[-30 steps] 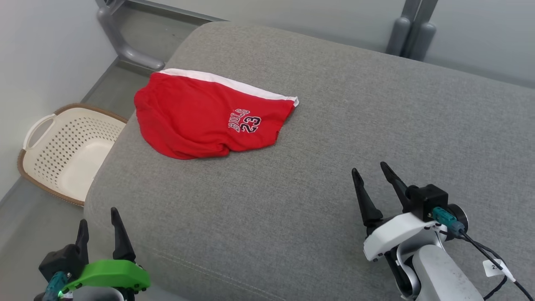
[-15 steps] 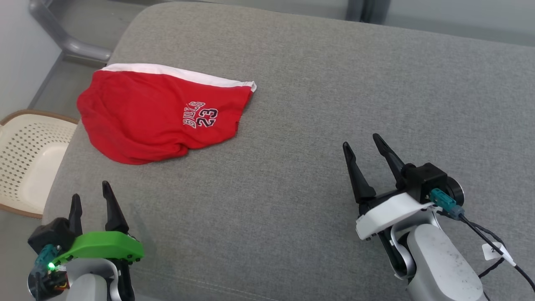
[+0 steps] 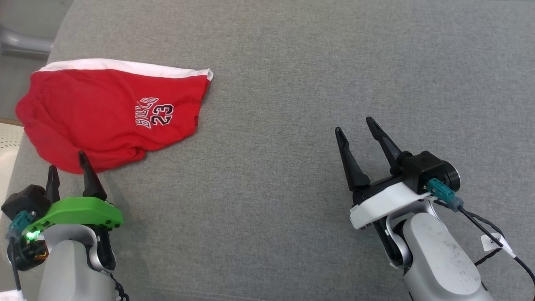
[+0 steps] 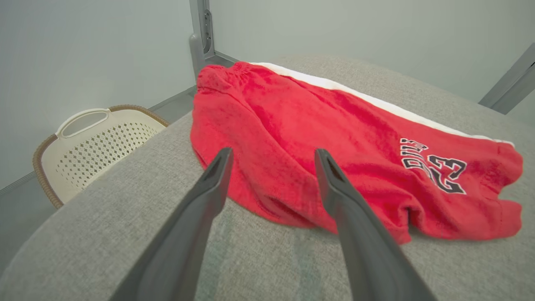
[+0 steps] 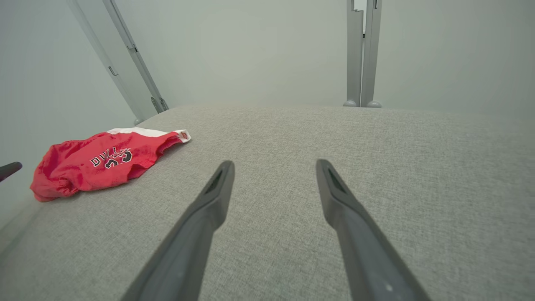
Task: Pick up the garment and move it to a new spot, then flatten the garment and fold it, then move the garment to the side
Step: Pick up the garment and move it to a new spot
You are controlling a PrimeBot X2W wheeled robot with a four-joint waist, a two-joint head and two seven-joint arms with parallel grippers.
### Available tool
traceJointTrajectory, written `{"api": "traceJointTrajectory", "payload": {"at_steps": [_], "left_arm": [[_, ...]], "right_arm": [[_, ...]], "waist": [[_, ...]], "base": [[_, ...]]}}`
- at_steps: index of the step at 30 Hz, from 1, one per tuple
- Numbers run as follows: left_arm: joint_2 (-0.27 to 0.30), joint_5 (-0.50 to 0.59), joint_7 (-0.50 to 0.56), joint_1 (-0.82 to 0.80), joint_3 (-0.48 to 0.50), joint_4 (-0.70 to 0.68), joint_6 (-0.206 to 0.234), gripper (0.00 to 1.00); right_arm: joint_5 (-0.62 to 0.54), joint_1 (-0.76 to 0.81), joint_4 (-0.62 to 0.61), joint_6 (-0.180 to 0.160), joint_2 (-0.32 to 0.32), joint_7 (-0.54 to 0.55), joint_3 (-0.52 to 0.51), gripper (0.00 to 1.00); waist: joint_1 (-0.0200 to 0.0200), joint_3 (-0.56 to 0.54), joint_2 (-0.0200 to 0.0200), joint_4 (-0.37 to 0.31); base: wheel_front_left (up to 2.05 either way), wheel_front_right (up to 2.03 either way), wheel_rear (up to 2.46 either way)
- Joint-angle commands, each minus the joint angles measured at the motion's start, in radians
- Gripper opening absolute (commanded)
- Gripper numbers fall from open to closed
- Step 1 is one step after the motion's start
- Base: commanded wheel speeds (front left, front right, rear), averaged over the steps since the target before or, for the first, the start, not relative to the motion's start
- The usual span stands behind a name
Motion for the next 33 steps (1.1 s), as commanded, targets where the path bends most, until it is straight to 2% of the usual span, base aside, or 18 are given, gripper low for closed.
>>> {"api": "traceJointTrajectory", "payload": {"at_steps": [1, 10, 20, 25, 26, 27, 28, 33], "left_arm": [[0.009, 0.016, 0.001, -0.023, 0.013, 0.016, -0.01, 1.0], [0.041, 0.08, 0.001, -0.116, 0.058, 0.147, -0.041, 1.0], [0.09, 0.09, 0.002, -0.23, 0.059, 0.39, -0.039, 1.0], [0.092, 0.089, 0.003, -0.255, 0.055, 0.464, -0.035, 1.0], [0.093, 0.084, 0.004, -0.261, 0.057, 0.478, -0.039, 0.77], [0.092, 0.08, 0.004, -0.264, 0.058, 0.483, -0.04, 0.19], [0.09, 0.076, 0.004, -0.265, 0.06, 0.491, -0.042, 0.0], [0.087, 0.084, 0.004, -0.265, 0.057, 0.482, -0.043, 0.0]], "right_arm": [[0.001, -0.015, -0.007, -0.002, -0.004, -0.002, 0.0, 1.0], [0.007, -0.024, -0.016, -0.001, -0.007, -0.002, 0.008, 1.0], [-0.002, -0.031, -0.018, -0.001, -0.006, -0.002, 0.006, 1.0], [-0.001, -0.036, -0.018, -0.001, -0.006, -0.002, 0.002, 1.0], [0.0, -0.035, -0.016, -0.001, -0.006, -0.002, 0.001, 1.0], [-0.001, -0.036, -0.016, -0.001, -0.005, -0.002, 0.0, 1.0], [-0.001, -0.035, -0.015, -0.001, -0.005, -0.002, -0.002, 1.0], [0.004, -0.028, -0.012, -0.001, -0.003, -0.002, -0.012, 1.0]], "waist": [[0.0, 0.021, 0.0, -0.023], [0.0, 0.047, 0.0, -0.044], [0.0, 0.066, 0.0, -0.064], [0.0, 0.07, 0.0, -0.071], [0.0, 0.07, 0.0, -0.072], [0.0, 0.07, 0.0, -0.072], [0.0, 0.069, 0.0, -0.072], [0.0, 0.059, 0.0, -0.071]], "base": [[0.0, 0.0, 0.0], [0.0, 0.0, 0.0], [0.0, 0.0, 0.0], [0.0, 0.0, 0.0], [0.0, 0.0, 0.0], [0.0, 0.0, 0.0], [0.0, 0.0, 0.0], [0.0, 0.0, 0.0]]}}
